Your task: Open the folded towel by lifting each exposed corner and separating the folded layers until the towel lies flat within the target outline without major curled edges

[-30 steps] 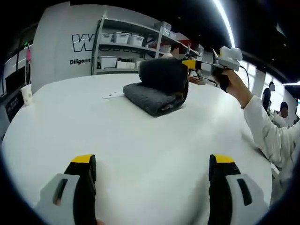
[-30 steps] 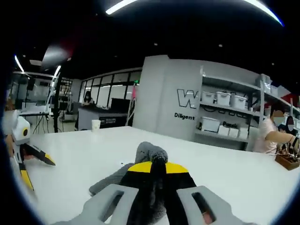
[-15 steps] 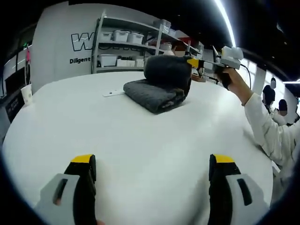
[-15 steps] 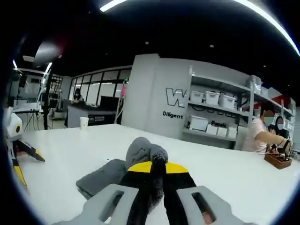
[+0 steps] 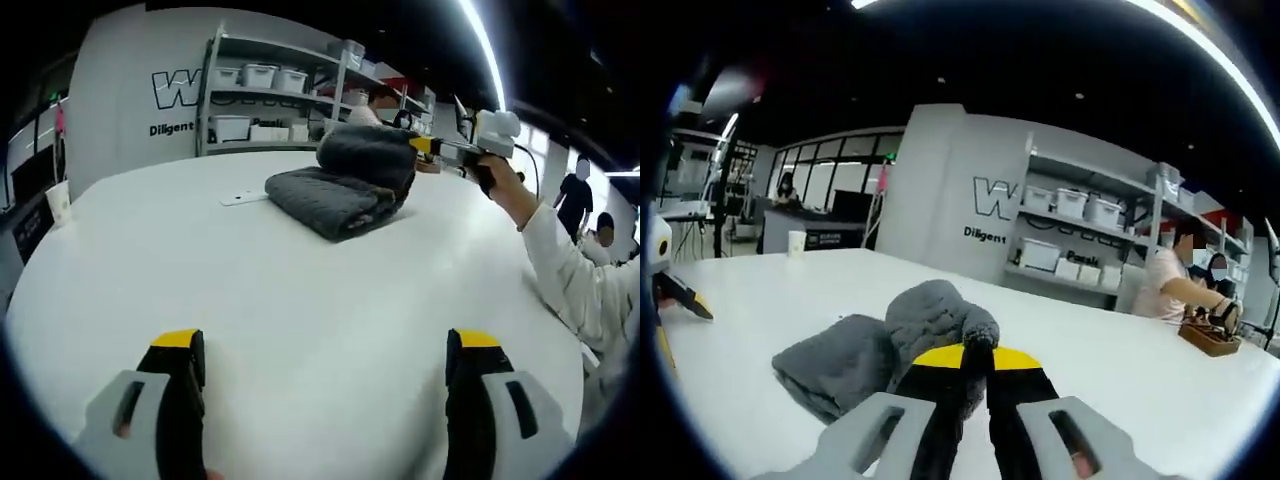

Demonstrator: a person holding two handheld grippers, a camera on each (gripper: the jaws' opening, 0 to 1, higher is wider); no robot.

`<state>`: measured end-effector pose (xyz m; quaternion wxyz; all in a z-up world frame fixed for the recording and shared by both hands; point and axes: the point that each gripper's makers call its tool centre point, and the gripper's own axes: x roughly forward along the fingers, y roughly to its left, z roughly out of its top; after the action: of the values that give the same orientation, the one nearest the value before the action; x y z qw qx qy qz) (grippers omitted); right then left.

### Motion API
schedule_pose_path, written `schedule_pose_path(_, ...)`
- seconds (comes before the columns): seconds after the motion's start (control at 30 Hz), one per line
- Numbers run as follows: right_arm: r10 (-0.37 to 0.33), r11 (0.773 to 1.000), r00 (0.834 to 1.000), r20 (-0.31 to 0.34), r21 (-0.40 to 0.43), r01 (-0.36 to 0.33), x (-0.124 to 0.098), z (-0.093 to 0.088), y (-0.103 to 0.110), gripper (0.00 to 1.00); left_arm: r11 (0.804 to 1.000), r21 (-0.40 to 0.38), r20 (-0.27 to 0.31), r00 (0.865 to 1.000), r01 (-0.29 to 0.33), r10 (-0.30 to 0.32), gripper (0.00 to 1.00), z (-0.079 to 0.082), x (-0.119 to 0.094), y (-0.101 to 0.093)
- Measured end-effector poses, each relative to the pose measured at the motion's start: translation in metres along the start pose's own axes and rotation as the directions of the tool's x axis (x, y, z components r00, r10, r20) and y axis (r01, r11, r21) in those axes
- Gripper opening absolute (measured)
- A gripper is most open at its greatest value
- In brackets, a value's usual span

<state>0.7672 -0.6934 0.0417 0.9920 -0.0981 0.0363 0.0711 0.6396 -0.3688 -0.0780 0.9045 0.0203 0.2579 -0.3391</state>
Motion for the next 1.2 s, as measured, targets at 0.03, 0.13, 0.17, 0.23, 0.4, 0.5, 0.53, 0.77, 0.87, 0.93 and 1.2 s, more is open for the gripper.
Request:
schedule_pose_path(0.03,-0.006,1.000,1.000,-0.003,0.007,0.006,-0.001,-0.002,-0.002,0.00,1.000,0.001,0.000,1.000,0.000,0.000,0.98,0.000,0.000,0.000)
schedule_pose_path(0.13,-0.024,0.999,1.000,-0.019,0.026,0.025,-0.001,-0.010,-0.008,0.00,1.000,0.002,0.001,1.000,0.002,-0.002,0.98,0.001,0.000,0.000)
schedule_pose_path(0.17,-0.028,0.999,0.999,-0.026,0.037,0.029,-0.001,-0.013,-0.010,0.00,1.000,0.002,0.001,1.000,0.002,-0.002,0.98,0.001,0.000,0.000)
schedule_pose_path(0.23,-0.038,0.998,0.999,-0.036,0.046,0.039,-0.002,-0.016,-0.013,0.00,1.000,0.000,0.000,1.000,0.001,-0.001,0.98,0.001,0.001,0.001)
schedule_pose_path(0.4,-0.076,0.995,0.995,-0.071,0.064,0.080,-0.003,-0.030,-0.025,0.00,1.000,0.001,-0.005,1.000,0.002,-0.002,0.98,0.000,0.001,0.000)
schedule_pose_path(0.5,-0.106,0.989,0.989,-0.103,0.090,0.116,-0.004,-0.042,-0.032,0.00,1.000,0.000,-0.004,1.000,-0.001,0.001,0.98,0.000,0.000,0.000)
schedule_pose_path(0.53,-0.120,0.986,0.985,-0.122,0.102,0.132,-0.004,-0.049,-0.035,0.00,1.000,0.001,-0.005,1.000,-0.002,0.002,0.98,0.000,-0.001,0.000)
schedule_pose_path(0.77,-0.158,0.975,0.956,-0.246,0.116,0.192,-0.006,-0.091,-0.049,0.01,1.000,0.000,-0.009,1.000,-0.001,0.001,0.98,-0.001,0.000,-0.001)
schedule_pose_path(0.87,-0.156,0.973,0.944,-0.289,0.117,0.197,-0.007,-0.105,-0.051,0.01,1.000,0.001,-0.013,1.000,-0.004,0.004,0.98,-0.002,0.000,0.000)
schedule_pose_path(0.93,-0.155,0.972,0.934,-0.321,0.117,0.202,-0.008,-0.114,-0.053,0.01,1.000,0.000,-0.016,1.000,-0.005,0.005,0.98,-0.002,0.000,0.000)
schedule_pose_path(1.2,-0.156,0.975,0.915,-0.371,0.090,0.203,-0.007,-0.130,-0.054,0.02,1.000,-0.001,-0.023,1.000,-0.008,0.008,0.98,-0.003,0.001,0.001)
